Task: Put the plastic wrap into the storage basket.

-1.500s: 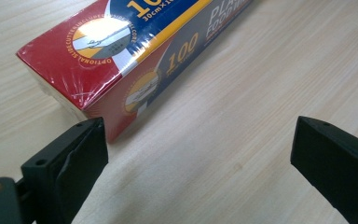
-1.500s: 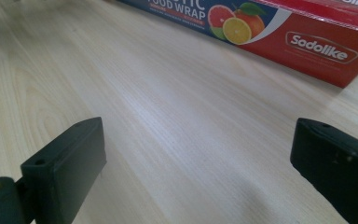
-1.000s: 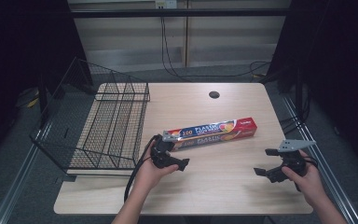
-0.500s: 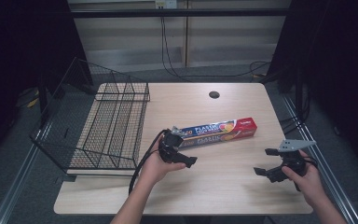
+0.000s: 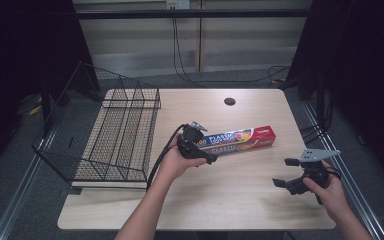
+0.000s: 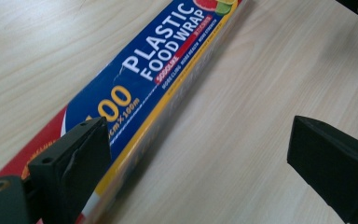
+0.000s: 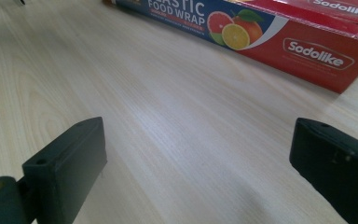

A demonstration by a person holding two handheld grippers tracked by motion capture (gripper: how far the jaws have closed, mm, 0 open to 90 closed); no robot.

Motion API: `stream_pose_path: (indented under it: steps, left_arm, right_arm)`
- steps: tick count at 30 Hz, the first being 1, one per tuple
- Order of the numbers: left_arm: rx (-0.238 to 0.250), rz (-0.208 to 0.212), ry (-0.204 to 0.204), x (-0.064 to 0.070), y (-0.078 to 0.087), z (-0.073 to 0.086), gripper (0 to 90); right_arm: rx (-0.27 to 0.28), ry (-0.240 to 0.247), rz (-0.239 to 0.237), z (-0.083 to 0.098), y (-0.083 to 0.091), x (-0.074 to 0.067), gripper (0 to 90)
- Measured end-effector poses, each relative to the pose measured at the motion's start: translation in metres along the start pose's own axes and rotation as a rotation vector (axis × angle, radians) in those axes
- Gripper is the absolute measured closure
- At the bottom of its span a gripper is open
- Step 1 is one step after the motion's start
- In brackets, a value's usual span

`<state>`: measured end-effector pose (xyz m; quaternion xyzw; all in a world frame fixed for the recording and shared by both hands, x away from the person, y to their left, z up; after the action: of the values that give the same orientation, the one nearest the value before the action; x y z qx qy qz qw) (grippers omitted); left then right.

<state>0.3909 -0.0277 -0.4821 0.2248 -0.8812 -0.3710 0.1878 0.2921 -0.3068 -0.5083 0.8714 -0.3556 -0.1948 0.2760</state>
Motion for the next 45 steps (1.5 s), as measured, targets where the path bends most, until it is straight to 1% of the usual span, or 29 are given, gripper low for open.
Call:
stream_pose_path:
  steps: [2,4,5,8,9,10,11,13,14,17,18,19,20,21,22,23,24,26,28,32,33,34,36,37,38,40,42,43,45]
  left_arm:
    - [-0.006,-0.004,-0.001,-0.001,-0.002,-0.001,6.1]
    - [-0.004,0.003,0.012,-0.003,-0.007,-0.007,6.4]
    - [-0.017,-0.003,0.000,-0.005,-0.009,-0.008,6.4]
    - [-0.032,0.003,0.001,-0.007,-0.012,-0.011,6.4]
    - [-0.041,-0.002,-0.007,-0.009,-0.014,-0.013,6.4]
    - [-0.044,0.002,0.000,-0.010,-0.018,-0.016,6.7]
    - [-0.049,0.002,-0.003,-0.010,-0.020,-0.018,6.7]
    - [-0.048,0.001,-0.006,-0.011,-0.022,-0.020,6.8]
    - [-0.059,0.003,-0.017,-0.011,-0.025,-0.023,6.8]
    - [-0.056,0.001,-0.022,-0.011,-0.029,-0.026,7.0]
    - [-0.055,0.013,-0.024,-0.010,-0.032,-0.029,7.1]
    - [-0.055,0.013,-0.024,-0.010,-0.032,-0.029,7.1]
    - [-0.067,0.010,-0.038,-0.011,-0.033,-0.029,7.1]
    - [-0.068,0.014,-0.028,-0.013,-0.037,-0.031,7.1]
    - [-0.068,0.014,-0.028,-0.013,-0.037,-0.031,7.1]
    - [-0.072,0.011,-0.023,-0.015,-0.038,-0.031,7.1]
    - [-0.074,0.010,-0.018,-0.017,-0.041,-0.031,7.2]
    - [-0.084,0.010,-0.021,-0.019,-0.042,-0.031,7.2]
    - [-0.085,0.006,-0.014,-0.019,-0.045,-0.031,6.6]
    - [-0.079,0.007,-0.029,-0.020,-0.047,-0.034,7.1]
    - [-0.088,-0.001,-0.039,-0.021,-0.049,-0.035,7.1]
    - [-0.085,-0.012,-0.039,-0.022,-0.050,-0.036,7.2]
    - [-0.079,-0.006,-0.036,-0.022,-0.051,-0.036,7.1]
    - [-0.083,0.003,-0.034,-0.023,-0.052,-0.037,7.2]
    - [-0.084,-0.001,-0.024,-0.023,-0.053,-0.037,7.3]
    - [-0.106,-0.004,-0.031,-0.025,-0.057,-0.035,7.3]
    - [-0.107,-0.002,-0.029,-0.025,-0.060,-0.035,7.4]
    - [-0.119,-0.008,-0.039,-0.025,-0.062,-0.033,7.8]
    - [-0.116,-0.011,-0.033,-0.025,-0.063,-0.033,8.1]
  right_arm:
    - [0.005,0.000,0.003,0.000,0.000,0.001,3.2]
    - [0.008,-0.003,0.001,-0.001,0.000,0.001,3.2]
    - [0.005,-0.002,0.002,-0.001,0.000,0.001,3.2]
    - [0.006,-0.004,-0.001,-0.001,-0.001,0.001,3.2]
    - [0.003,-0.003,-0.001,0.000,-0.001,0.001,3.2]
    - [0.000,-0.001,-0.006,0.000,-0.001,0.001,3.2]
    - [0.000,0.000,-0.006,0.000,-0.001,0.001,3.2]
    - [0.002,0.003,-0.004,0.000,-0.001,0.001,3.3]
    - [0.006,-0.003,-0.005,-0.001,-0.001,0.001,3.2]
    - [0.006,-0.001,-0.008,-0.001,0.000,0.001,3.2]
    - [0.001,0.000,-0.011,0.000,-0.001,0.001,3.3]
    - [-0.001,-0.001,-0.011,0.000,-0.001,0.001,3.3]
    - [-0.001,-0.001,-0.011,0.000,-0.001,0.001,3.3]
    - [-0.001,0.004,-0.011,0.000,-0.001,0.001,3.4]
    - [-0.001,0.004,-0.011,0.000,-0.001,0.001,3.4]
    - [0.001,0.003,-0.016,0.000,-0.001,0.001,3.4]
    - [0.000,0.004,-0.010,-0.001,0.000,0.001,3.4]
    - [0.002,0.004,-0.011,-0.001,0.000,0.002,3.4]
    - [0.003,0.003,-0.010,-0.001,0.000,0.002,3.4]
    - [0.004,0.000,-0.012,-0.001,0.001,0.003,3.4]
    - [0.004,0.003,-0.008,-0.001,0.000,0.002,3.4]
    - [0.004,0.001,-0.009,-0.001,0.000,0.002,3.4]
    - [0.004,0.001,-0.011,-0.001,0.000,0.002,3.4]
    - [0.003,0.000,-0.013,-0.001,0.000,0.001,3.4]
    - [0.003,0.002,-0.016,-0.001,0.000,0.001,3.4]
    - [0.001,0.003,-0.018,-0.001,0.000,0.001,3.4]
    - [-0.001,0.003,-0.018,-0.001,-0.001,0.001,3.4]
    - [-0.001,0.004,-0.020,-0.001,-0.001,0.001,3.4]
    - [-0.002,0.002,-0.020,0.000,-0.001,0.001,3.4]
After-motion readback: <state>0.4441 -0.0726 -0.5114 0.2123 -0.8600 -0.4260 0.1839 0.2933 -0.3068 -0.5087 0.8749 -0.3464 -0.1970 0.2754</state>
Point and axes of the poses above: each handheld gripper's, and its own axes: y roughly backward along the jaws, z roughly out of its underside, x roughly to its right, the point moved 7 cm from there along -y, roughly forward along the jaws, and after that the axes turned 2 degrees about -y, right-handed, at the moved point
